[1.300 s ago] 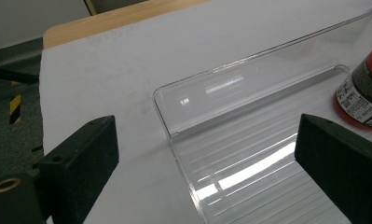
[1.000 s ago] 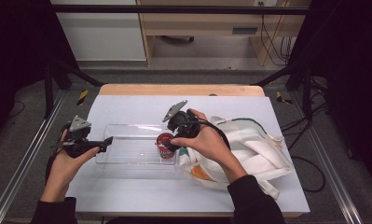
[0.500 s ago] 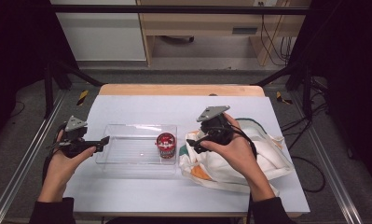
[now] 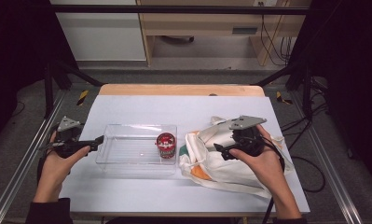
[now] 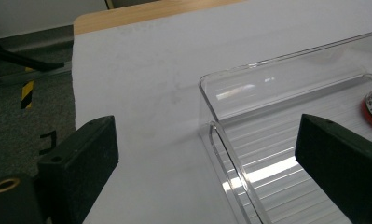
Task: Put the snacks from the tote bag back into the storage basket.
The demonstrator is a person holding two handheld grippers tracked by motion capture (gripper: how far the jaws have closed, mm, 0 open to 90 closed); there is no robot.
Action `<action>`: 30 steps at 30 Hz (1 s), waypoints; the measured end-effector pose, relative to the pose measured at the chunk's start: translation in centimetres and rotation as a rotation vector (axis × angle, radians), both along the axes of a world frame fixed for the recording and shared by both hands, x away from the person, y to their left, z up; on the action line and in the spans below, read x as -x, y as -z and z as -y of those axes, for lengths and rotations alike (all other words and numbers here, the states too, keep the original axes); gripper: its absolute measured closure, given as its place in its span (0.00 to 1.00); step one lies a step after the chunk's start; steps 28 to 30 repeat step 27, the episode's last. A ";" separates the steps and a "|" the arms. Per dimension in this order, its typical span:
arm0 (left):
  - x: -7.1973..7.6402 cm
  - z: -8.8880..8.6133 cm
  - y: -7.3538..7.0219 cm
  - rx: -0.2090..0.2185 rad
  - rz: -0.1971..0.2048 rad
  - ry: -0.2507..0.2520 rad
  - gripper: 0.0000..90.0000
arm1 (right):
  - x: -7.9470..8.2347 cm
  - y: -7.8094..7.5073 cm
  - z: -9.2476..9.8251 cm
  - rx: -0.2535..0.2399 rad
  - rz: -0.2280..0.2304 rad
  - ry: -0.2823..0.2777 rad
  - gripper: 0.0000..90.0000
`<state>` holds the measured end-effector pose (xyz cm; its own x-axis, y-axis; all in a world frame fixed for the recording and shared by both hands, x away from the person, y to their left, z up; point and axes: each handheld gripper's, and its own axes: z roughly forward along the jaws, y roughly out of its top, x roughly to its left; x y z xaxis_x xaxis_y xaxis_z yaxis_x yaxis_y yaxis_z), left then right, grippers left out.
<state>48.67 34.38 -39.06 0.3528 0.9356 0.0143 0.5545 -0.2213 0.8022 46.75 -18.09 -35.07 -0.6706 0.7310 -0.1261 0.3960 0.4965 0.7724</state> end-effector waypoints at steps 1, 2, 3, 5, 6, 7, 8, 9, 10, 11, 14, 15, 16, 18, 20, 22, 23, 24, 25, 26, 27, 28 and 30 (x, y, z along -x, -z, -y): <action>0.0 -0.2 0.0 0.003 0.001 -0.005 0.06 | 0.2 0.2 0.5 -0.005 0.002 0.011 0.09; 0.0 -0.3 0.0 0.003 0.002 -0.008 0.06 | 0.3 0.3 0.9 -0.010 0.000 0.022 0.09; 0.1 -0.5 0.0 0.009 0.001 -0.011 0.06 | 0.4 0.5 1.2 -0.014 0.002 0.029 0.09; 0.1 -0.7 0.0 0.015 0.003 -0.015 0.06 | 0.6 0.8 1.8 -0.019 0.002 0.048 0.09; 0.1 -0.8 0.0 0.015 0.003 -0.015 0.06 | 0.6 0.9 2.1 -0.019 0.003 0.054 0.09; 0.2 -0.9 0.0 0.018 0.003 -0.017 0.06 | 0.7 1.1 2.4 -0.023 -0.001 0.067 0.09; 0.2 -1.0 0.0 0.020 0.004 -0.019 0.06 | 0.8 1.3 2.6 -0.027 -0.001 0.075 0.09; 0.2 -1.0 0.0 0.024 0.005 -0.021 0.06 | 0.9 1.6 2.9 -0.028 -0.004 0.086 0.09; 0.2 -1.1 0.0 0.023 0.005 -0.022 0.06 | 0.9 1.7 3.1 -0.027 -0.003 0.089 0.09; 0.2 -1.2 0.0 0.024 0.004 -0.022 0.06 | 1.0 2.0 3.3 -0.034 -0.006 0.100 0.09; 0.2 -1.3 0.0 0.027 0.004 -0.025 0.06 | 1.2 2.7 3.5 -0.044 -0.017 0.111 0.09; 0.2 -1.3 0.0 0.026 0.004 -0.025 0.06 | 1.3 3.1 3.6 -0.042 -0.021 0.113 0.09; 0.2 -1.3 0.1 0.027 0.003 -0.025 0.06 | 1.3 3.4 3.6 -0.038 -0.024 0.115 0.09; 0.2 -1.3 0.1 0.025 0.003 -0.025 0.06 | 1.4 4.0 3.7 -0.029 -0.029 0.124 0.09; 0.2 -1.3 0.2 0.025 0.000 -0.023 0.06 | 1.5 4.8 3.8 -0.015 -0.031 0.139 0.09; 0.1 -1.2 0.3 0.025 0.000 -0.023 0.06 | 1.6 5.2 3.9 -0.020 -0.019 0.152 0.09; 0.1 -1.2 0.3 0.022 0.001 -0.021 0.06 | 1.7 5.4 3.9 -0.031 -0.014 0.160 0.09; 0.1 -1.2 0.4 0.021 -0.001 -0.021 0.06 | 1.8 5.5 4.0 -0.046 -0.007 0.168 0.09; 0.0 -1.2 0.4 0.022 -0.001 -0.021 0.06 | 1.8 5.7 4.0 -0.062 0.001 0.181 0.09; 0.0 -1.1 0.5 0.022 -0.003 -0.021 0.06 | 1.9 5.9 4.1 -0.072 0.010 0.189 0.10; -0.1 -1.1 0.5 0.020 -0.002 -0.020 0.06 | 1.9 6.3 4.2 -0.087 0.008 0.202 0.10; -0.1 -1.1 0.5 0.020 -0.002 -0.020 0.06 | 1.9 6.3 4.2 -0.087 0.008 0.202 0.10; -0.1 -1.1 0.5 0.020 -0.002 -0.020 0.06 | 1.9 6.3 4.2 -0.087 0.008 0.202 0.10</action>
